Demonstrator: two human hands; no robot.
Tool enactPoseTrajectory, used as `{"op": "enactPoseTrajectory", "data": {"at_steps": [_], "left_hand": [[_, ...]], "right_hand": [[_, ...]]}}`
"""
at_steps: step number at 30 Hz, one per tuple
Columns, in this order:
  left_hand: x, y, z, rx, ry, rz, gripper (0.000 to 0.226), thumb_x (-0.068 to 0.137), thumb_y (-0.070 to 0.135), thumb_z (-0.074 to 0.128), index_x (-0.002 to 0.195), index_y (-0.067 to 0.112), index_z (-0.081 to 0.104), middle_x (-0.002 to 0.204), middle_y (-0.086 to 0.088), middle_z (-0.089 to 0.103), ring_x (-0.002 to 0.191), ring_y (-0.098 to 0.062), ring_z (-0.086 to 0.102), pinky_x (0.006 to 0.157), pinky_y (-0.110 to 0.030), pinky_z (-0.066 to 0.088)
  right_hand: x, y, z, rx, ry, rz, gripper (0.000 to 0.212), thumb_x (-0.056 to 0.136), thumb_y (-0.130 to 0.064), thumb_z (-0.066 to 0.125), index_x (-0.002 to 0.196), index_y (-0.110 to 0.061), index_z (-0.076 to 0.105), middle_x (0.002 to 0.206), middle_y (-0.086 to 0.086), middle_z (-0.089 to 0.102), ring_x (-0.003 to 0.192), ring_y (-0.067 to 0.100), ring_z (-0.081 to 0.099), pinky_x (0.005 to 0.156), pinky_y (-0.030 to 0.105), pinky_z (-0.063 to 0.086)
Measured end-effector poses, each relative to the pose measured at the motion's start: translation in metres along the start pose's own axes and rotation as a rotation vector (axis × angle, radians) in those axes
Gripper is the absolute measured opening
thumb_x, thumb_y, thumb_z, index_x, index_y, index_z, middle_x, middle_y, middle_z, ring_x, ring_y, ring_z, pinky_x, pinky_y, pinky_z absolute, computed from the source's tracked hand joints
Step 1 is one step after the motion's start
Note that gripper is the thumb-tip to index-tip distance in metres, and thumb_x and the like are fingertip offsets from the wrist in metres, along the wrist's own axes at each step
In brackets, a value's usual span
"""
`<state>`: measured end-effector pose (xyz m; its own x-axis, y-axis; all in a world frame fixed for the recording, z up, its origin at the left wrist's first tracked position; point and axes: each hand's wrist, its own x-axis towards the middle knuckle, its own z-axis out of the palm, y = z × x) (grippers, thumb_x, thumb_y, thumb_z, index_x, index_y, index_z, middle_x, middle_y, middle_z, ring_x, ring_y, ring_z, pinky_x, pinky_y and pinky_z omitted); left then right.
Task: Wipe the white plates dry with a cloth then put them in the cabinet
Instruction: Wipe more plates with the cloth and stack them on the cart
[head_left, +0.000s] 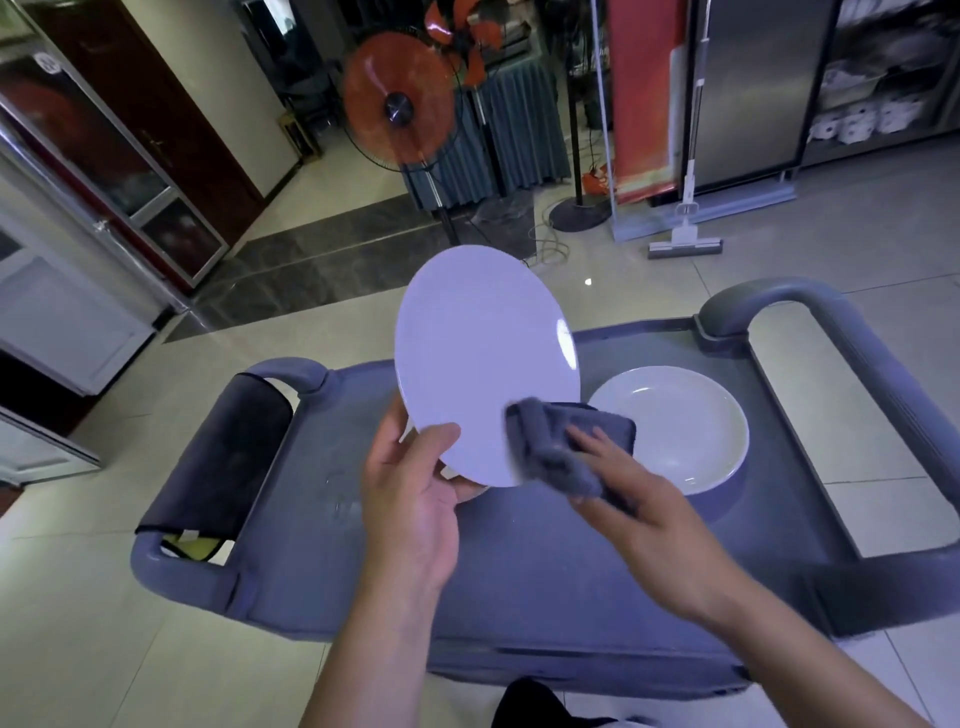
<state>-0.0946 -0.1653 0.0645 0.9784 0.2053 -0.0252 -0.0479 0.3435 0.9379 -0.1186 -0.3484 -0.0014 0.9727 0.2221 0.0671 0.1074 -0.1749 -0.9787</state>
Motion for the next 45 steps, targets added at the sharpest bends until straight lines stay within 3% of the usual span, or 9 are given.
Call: {"op": "enactPoseTrajectory", "data": {"at_steps": [2,5,10,13,19,29,34,40,45], "left_hand": [[0.003,-0.003,-0.001,0.016,0.004,-0.052,0.046,0.074,0.006,0.059,0.111,0.028,0.074,0.119,0.002,0.072,0.102,-0.021,0.068,0.066,-0.054,0.06],[0.004,-0.01,-0.001,0.028,-0.004,-0.179,0.057,0.073,0.009,0.059,0.127,0.025,0.067,0.126,-0.003,0.07,0.11,-0.032,0.066,0.076,-0.062,0.059],[-0.007,-0.035,0.01,0.004,-0.077,-0.342,0.048,0.079,0.001,0.055,0.117,0.026,0.072,0.112,-0.004,0.071,0.092,-0.029,0.066,0.071,-0.054,0.06],[-0.009,-0.041,0.018,0.041,-0.101,-0.428,0.042,0.088,0.001,0.044,0.109,0.024,0.072,0.101,-0.008,0.067,0.085,-0.032,0.058,0.063,-0.044,0.059],[0.006,-0.041,0.008,-0.065,0.029,-0.547,0.018,0.092,0.006,0.047,0.077,0.015,0.052,0.071,-0.004,0.052,0.063,-0.02,0.062,0.052,-0.035,0.056],[0.028,-0.023,-0.017,0.132,-0.138,-0.483,0.025,0.094,0.008,0.049,0.08,0.022,0.063,0.087,-0.001,0.072,0.078,-0.016,0.072,0.063,-0.037,0.058],[0.05,-0.018,-0.033,0.244,-0.313,-0.382,0.045,0.087,0.057,0.064,0.13,0.043,0.066,0.128,0.029,0.065,0.126,0.002,0.056,0.106,-0.039,0.046],[0.084,-0.015,-0.044,0.441,-0.667,-0.325,0.042,0.102,0.059,0.04,0.14,0.051,0.056,0.143,0.029,0.055,0.138,0.007,0.044,0.121,-0.04,0.033],[0.106,-0.021,-0.075,0.291,-0.404,-0.315,0.035,0.107,0.042,0.045,0.118,0.029,0.076,0.119,0.015,0.074,0.121,-0.006,0.064,0.113,-0.037,0.045]], "right_hand": [[-0.001,0.009,-0.02,0.25,0.131,0.235,0.011,0.095,-0.026,0.065,0.088,-0.027,0.073,0.099,-0.007,0.072,0.095,0.013,0.062,0.086,0.038,0.044],[-0.013,0.009,-0.052,0.492,0.325,0.445,0.016,0.099,-0.021,0.06,0.102,-0.019,0.075,0.099,-0.001,0.078,0.097,0.022,0.07,0.08,0.042,0.054],[-0.025,-0.02,-0.065,0.125,0.445,0.118,0.017,0.099,-0.018,0.06,0.093,-0.027,0.073,0.085,-0.009,0.069,0.076,0.006,0.062,0.072,0.024,0.046],[-0.016,-0.034,-0.041,-0.115,0.256,-0.108,0.026,0.094,-0.024,0.058,0.11,-0.043,0.066,0.113,-0.026,0.062,0.108,-0.006,0.056,0.09,0.008,0.038],[-0.022,0.008,0.02,-0.544,0.032,-0.124,0.063,0.09,-0.038,0.056,0.15,-0.041,0.038,0.157,-0.026,0.031,0.15,-0.004,0.015,0.123,0.031,0.007],[0.006,0.003,0.05,-0.729,0.231,-0.163,0.064,0.084,-0.001,0.06,0.141,-0.03,0.056,0.142,-0.016,0.058,0.128,0.007,0.054,0.098,0.033,0.048],[0.014,-0.024,0.07,-0.357,0.345,0.059,0.032,0.091,-0.002,0.068,0.079,-0.031,0.058,0.07,-0.02,0.061,0.062,0.0,0.05,0.06,0.012,0.04],[0.022,-0.044,0.082,0.468,0.766,0.292,0.013,0.086,0.008,0.065,0.09,-0.004,0.07,0.084,0.008,0.077,0.077,0.019,0.071,0.068,0.036,0.059],[-0.004,-0.035,0.058,0.847,0.877,0.457,0.033,0.061,-0.013,0.082,0.092,-0.008,0.069,0.092,0.01,0.068,0.072,0.02,0.062,0.06,0.03,0.058]]}}
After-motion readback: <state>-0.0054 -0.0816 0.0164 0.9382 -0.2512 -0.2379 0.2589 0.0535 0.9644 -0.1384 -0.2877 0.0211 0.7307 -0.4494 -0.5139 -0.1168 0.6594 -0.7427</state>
